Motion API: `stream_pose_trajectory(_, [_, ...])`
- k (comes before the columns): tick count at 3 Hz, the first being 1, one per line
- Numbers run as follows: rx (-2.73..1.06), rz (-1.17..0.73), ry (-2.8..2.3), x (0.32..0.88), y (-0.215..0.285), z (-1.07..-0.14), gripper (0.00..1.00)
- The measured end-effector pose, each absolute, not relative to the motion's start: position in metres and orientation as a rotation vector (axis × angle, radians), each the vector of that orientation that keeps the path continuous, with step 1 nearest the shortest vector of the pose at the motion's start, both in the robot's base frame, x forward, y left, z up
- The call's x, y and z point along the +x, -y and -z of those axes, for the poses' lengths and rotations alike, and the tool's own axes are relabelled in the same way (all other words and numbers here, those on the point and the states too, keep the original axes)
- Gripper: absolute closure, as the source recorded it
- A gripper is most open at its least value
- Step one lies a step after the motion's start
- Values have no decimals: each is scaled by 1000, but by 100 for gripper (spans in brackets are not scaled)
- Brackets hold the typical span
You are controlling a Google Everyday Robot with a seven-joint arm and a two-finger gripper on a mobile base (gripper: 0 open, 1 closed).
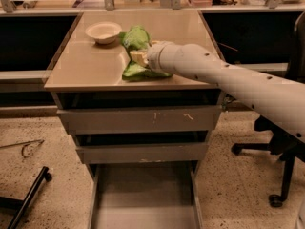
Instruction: Pick green rice chip bag from bottom drawer and place on counter
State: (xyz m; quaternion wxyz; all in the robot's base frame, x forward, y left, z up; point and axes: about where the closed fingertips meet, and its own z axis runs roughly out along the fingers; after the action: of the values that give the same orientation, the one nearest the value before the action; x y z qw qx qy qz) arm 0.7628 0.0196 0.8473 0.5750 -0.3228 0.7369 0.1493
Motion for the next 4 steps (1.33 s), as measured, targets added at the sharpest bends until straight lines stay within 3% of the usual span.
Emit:
stream_pose_trajectory(1, [-756,-350,-1726,763,-20,-852,81])
stream_pose_trajectory(4, [-756,-350,-1726,763,-20,-852,12])
